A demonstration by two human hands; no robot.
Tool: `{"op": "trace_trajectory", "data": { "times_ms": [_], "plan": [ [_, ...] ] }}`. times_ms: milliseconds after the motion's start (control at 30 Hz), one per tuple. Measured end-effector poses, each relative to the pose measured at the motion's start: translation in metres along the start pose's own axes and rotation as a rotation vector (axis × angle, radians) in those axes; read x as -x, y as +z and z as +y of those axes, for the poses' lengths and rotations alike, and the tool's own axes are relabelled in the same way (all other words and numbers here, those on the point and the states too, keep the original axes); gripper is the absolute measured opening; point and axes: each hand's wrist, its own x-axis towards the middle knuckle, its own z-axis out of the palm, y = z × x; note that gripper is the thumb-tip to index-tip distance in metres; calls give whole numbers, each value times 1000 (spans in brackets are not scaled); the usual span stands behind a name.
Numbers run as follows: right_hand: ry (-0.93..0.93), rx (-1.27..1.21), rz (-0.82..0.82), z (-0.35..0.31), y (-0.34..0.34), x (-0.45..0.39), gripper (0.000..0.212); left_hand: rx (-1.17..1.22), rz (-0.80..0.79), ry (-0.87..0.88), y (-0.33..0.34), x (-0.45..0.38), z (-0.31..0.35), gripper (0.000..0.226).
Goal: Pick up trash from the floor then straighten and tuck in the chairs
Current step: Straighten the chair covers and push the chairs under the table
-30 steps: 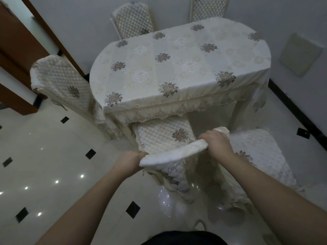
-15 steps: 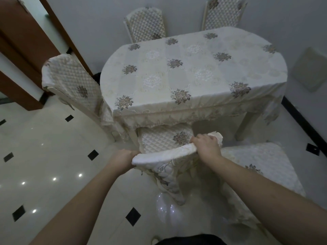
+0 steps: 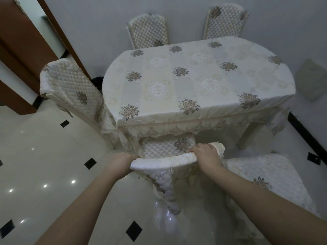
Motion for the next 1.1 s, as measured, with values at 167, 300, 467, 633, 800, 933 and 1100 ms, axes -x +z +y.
{"op": "trace_trajectory", "data": {
  "times_ms": [167, 300, 467, 633, 800, 933, 1100],
  "plan": [
    [34, 7, -16, 17, 9, -1, 25, -92, 34, 45, 6, -2, 18, 29],
    [41, 3, -34, 21, 8, -7, 26, -61, 27, 24, 8, -8, 17, 27],
    [36, 52, -54, 21, 6, -10, 29, -59, 9, 55, 5, -12, 15, 24],
    [44, 115, -46, 16, 8, -13, 27, -65, -39, 61, 4, -14, 11, 24],
    [29, 120, -44, 18, 9, -13, 28, 46, -55, -8, 11, -13, 14, 29],
    [19, 125, -42, 19, 11, -13, 28, 92, -19, -48, 21, -13, 13, 25],
    [8, 109, -34, 22, 13, -12, 29, 140, -89, -142, 27, -17, 13, 25]
  ]
}}
